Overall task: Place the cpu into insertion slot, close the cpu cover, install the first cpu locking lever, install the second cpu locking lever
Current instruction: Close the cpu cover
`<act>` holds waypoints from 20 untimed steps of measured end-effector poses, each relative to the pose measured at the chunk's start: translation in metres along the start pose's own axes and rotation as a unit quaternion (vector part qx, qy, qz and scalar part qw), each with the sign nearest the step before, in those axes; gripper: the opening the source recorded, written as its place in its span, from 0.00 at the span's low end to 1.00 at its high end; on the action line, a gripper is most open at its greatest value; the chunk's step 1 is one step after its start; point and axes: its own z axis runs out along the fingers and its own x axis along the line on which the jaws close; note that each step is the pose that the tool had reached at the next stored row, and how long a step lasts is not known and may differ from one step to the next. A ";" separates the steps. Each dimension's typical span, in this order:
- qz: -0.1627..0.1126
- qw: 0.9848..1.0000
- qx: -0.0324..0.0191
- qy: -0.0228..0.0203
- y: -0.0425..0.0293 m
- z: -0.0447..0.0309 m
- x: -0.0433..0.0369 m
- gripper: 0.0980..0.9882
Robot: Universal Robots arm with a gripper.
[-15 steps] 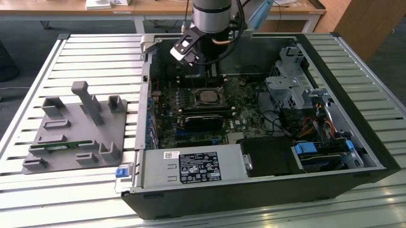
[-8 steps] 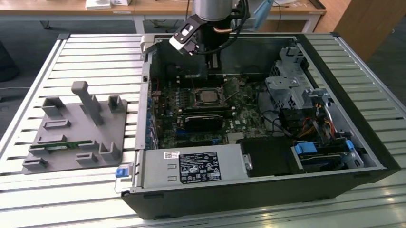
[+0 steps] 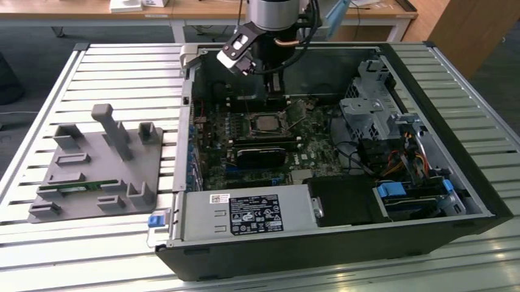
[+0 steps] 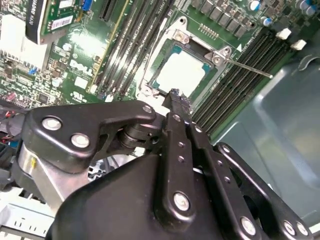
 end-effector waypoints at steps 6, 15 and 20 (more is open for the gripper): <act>-0.002 1.000 0.010 0.000 0.0133 0.0009 0.0000 0.01; -0.002 1.000 0.010 0.001 0.0143 -0.0047 -0.0001 0.01; -0.002 1.000 0.011 0.001 0.0201 -0.0042 0.0000 0.01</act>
